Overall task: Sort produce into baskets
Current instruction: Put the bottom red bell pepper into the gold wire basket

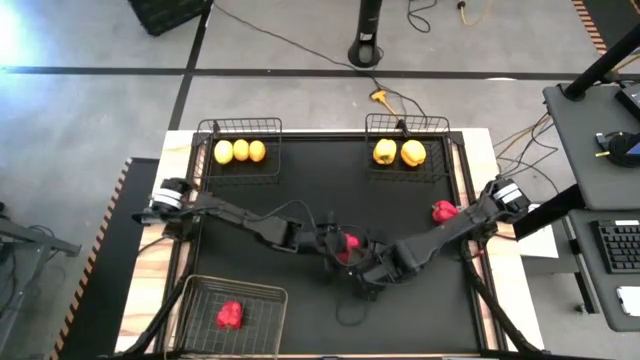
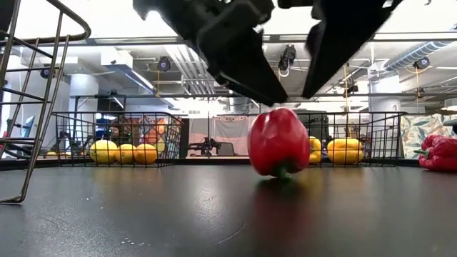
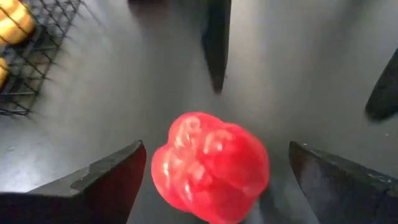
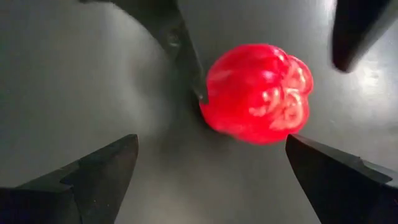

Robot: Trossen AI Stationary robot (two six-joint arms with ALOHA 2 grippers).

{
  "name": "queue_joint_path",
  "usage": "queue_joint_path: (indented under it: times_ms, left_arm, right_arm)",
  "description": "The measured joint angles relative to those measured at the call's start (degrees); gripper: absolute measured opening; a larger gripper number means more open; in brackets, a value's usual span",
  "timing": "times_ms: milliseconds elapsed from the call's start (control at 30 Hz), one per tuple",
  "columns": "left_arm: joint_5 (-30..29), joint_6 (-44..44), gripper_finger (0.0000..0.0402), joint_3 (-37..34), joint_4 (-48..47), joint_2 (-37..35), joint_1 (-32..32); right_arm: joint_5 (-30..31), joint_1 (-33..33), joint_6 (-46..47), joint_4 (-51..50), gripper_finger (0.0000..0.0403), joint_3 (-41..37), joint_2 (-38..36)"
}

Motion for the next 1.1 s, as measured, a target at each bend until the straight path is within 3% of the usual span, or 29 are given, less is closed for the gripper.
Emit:
queue_joint_path:
  times_ms: [167,700,1000,1100]
  left_arm:
    - [0.0,0.0,0.0377,2.4,-0.7,4.1,0.2]
    - [1.0,-2.1,0.0378,13.2,-0.5,15.9,1.4]
    - [1.2,-1.7,0.0378,13.5,2.1,16.8,1.0]
    - [1.2,-1.7,0.0378,13.4,2.8,16.8,0.8]
  right_arm:
    - [2.4,5.0,7.3,-8.0,0.0400,1.3,0.0]
    - [5.9,16.6,23.9,-11.3,0.0400,1.4,0.0]
    - [13.2,16.5,38.5,-31.1,0.0400,-1.1,0.0]
    - [14.6,14.6,40.2,-32.8,0.0400,-4.4,0.0]
